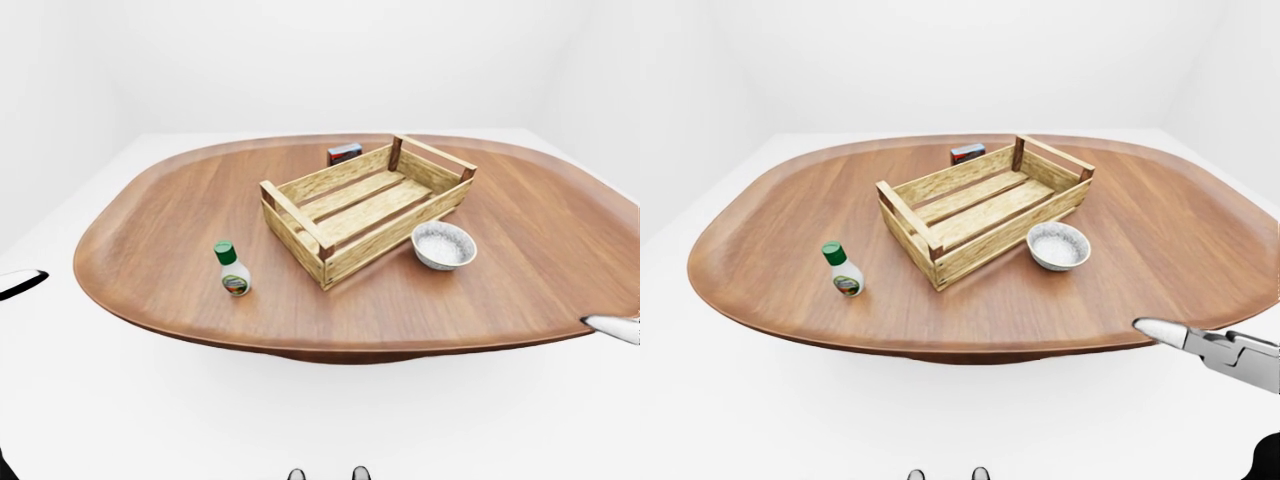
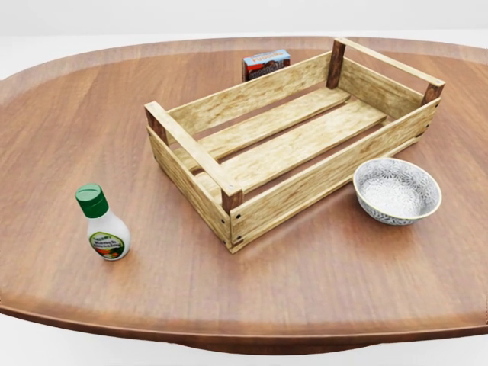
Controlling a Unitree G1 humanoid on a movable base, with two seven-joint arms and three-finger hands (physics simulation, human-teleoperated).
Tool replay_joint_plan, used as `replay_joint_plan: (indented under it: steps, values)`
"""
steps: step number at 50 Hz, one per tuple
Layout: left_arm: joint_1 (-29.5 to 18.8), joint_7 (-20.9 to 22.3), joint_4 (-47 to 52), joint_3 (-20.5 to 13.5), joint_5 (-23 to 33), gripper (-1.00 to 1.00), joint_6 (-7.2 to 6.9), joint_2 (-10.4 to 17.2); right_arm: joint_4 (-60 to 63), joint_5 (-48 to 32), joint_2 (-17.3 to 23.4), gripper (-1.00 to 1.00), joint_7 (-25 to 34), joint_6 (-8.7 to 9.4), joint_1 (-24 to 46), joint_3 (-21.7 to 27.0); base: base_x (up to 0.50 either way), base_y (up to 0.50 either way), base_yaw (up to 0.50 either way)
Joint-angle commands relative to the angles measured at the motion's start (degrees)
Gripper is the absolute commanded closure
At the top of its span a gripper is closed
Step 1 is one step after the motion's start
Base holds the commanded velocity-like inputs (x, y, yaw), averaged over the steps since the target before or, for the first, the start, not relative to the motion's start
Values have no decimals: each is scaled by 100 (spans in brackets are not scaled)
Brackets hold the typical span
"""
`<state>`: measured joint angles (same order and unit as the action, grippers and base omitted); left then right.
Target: Pick up the salad dressing and put it in the tray.
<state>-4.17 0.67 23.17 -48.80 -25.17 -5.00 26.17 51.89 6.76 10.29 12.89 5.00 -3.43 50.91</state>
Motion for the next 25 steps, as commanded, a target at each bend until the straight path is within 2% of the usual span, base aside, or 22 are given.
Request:
replay_joint_plan:
  steps: [1,25]
  values:
    - [2,14,-21,20,23,-100,0,-14,41,76,-64,-100,187,0,-51,-25,49,20,0]
    - [6,20,76,45,16,-100,0,-52,-114,-184,-143,-100,285,0,-127,-225,50,19,0]
